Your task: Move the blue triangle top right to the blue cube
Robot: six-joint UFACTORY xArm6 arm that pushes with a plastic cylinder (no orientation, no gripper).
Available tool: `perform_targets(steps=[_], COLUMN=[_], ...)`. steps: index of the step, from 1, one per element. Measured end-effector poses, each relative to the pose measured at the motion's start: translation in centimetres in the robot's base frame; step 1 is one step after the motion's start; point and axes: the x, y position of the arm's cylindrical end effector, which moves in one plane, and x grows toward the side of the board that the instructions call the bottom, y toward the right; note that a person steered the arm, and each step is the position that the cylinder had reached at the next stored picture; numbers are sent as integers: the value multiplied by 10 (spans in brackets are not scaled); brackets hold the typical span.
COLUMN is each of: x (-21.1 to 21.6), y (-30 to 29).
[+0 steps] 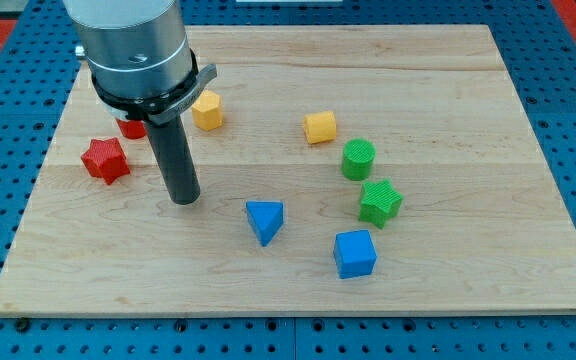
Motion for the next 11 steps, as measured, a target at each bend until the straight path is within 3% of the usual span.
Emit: perform_targets(steps=[2, 3, 4, 6, 7, 11], x=[0, 45, 53, 30, 30, 32], y=[0, 33, 72, 55, 113, 169])
